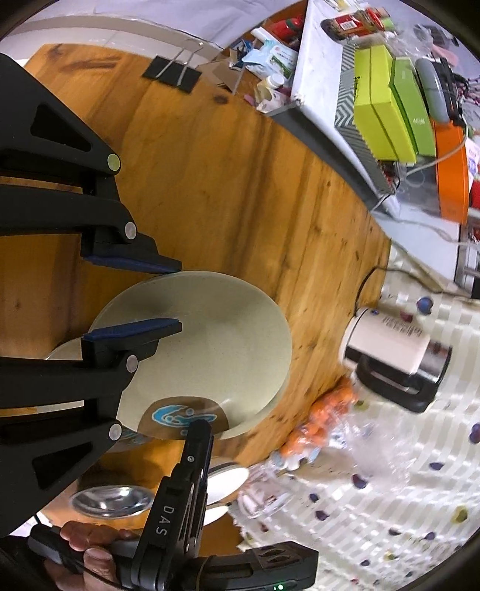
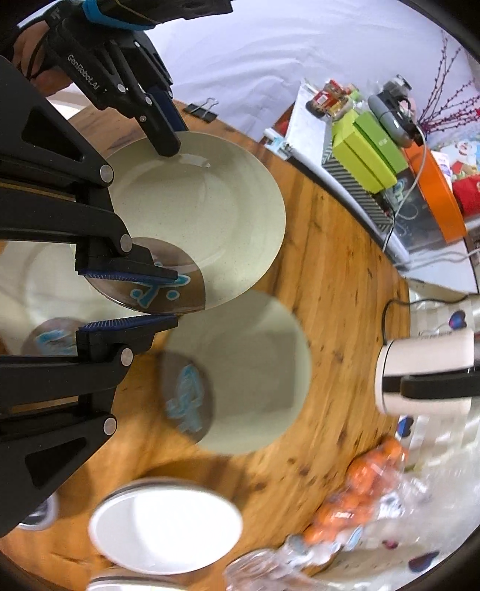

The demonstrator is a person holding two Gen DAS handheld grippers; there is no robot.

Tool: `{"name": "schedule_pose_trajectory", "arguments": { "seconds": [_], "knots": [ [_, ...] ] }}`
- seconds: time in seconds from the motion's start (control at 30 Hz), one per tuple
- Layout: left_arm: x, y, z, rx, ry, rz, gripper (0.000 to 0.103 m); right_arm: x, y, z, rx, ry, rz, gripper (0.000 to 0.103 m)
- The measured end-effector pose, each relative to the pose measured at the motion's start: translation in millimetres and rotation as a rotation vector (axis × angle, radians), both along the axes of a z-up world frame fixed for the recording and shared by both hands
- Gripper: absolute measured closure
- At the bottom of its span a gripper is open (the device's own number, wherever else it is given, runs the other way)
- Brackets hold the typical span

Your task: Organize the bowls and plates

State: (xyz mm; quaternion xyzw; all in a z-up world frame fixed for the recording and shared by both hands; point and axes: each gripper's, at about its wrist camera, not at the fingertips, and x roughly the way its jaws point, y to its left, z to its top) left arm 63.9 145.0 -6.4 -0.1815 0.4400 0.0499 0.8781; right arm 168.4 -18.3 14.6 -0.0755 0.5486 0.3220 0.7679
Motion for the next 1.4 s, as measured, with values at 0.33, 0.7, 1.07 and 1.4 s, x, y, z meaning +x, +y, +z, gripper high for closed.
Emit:
{"name": "schedule_pose_trajectory", "arguments": {
  "seconds": [0.33, 0.7, 1.07, 1.4],
  "knots": [
    [-15.0, -37.0, -15.6, -0.002, 0.052, -0.079, 0.077, -26.2, -47.6, -17.2, -0.021, 0.045, -0.066, 0.086],
    [-18.3, -57.1, -26.6, -0.005, 0.09, -0.123, 0.077, -36.8, -65.5, -27.2, -0.055, 0.062, -0.084, 0.086],
    [-18.0, -65.1, -34.7, 0.004, 0.121, -0.138, 0.077, -36.3, -70.5, -32.2, -0.069, 0.062, -0.089, 0.085],
    [-17.3, -64.6, -34.2, 0.001, 0.117, -0.144, 0.077, -36.5, -69.8, -35.3, -0.079, 0.049, -0.082, 0.085]
  ]
}}
